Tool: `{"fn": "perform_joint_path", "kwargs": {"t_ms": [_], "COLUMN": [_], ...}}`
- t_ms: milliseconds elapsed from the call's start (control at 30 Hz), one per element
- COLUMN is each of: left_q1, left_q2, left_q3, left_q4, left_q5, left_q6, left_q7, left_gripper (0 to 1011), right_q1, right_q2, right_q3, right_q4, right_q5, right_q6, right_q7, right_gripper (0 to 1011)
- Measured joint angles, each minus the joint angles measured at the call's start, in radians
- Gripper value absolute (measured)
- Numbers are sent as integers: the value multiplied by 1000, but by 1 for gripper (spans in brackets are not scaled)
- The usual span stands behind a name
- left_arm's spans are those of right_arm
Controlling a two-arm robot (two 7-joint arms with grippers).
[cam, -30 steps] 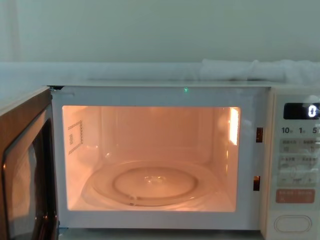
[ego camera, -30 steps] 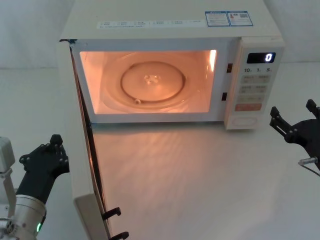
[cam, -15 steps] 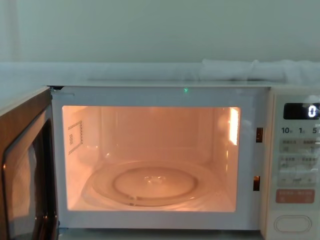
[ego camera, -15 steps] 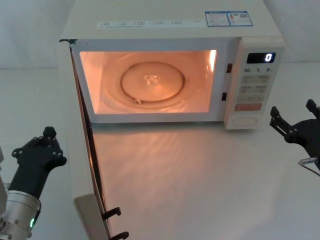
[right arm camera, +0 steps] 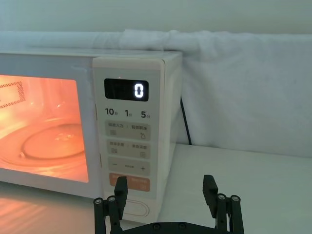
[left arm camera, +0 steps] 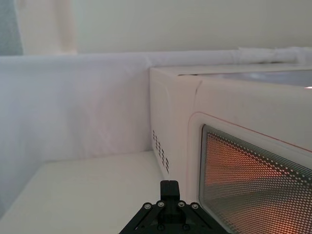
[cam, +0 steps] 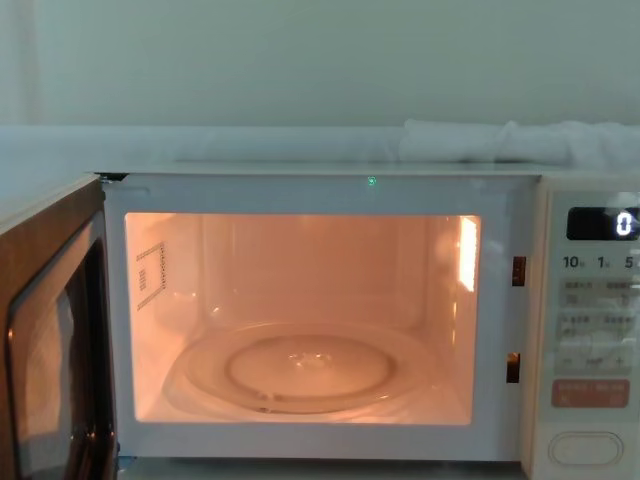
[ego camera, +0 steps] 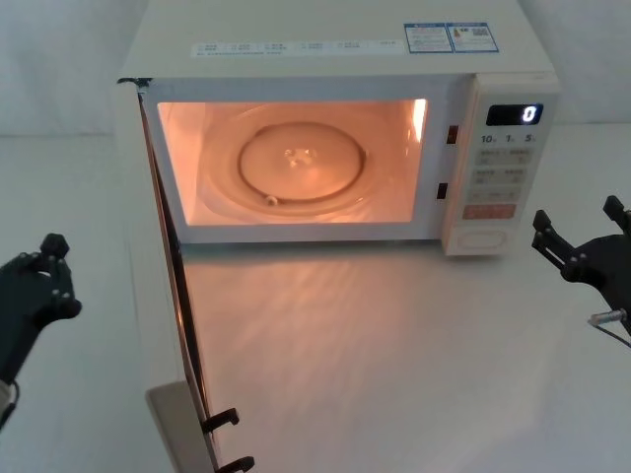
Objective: Press the button to open the microwave door with one hand; close the microwave door with the other hand.
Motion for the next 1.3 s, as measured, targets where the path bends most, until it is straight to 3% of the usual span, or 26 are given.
{"fn": "perform_joint_path", "kwargs": {"t_ms": [133,267,467,867,1300], "left_q1": [-8,-20,-36,-72,-105], "left_q2": [46,105,182,299,333], "left_q3": [-29,-41,-26,58,119], "left_q4": [2,-5,-19,-52,-74], "left_q5": [-50,-146,-236,-280,-298], "left_q6": [1,44,108,136,118], "left_q7": [-73,-168,-273,-412,-432], "left_gripper": [0,0,0,0,0], "right_q1": [0,0,0,0,0], "right_q2": [0,0,0,0,0], "right_q3": [0,0,0,0,0], "right_q4": [0,0,0,0,0], "right_q5": [0,0,0,0,0], "right_q6": [0,0,0,0,0], "right_q7": [0,0,0,0,0], "right_gripper": [1000,1000,1000,1000,1000]}}
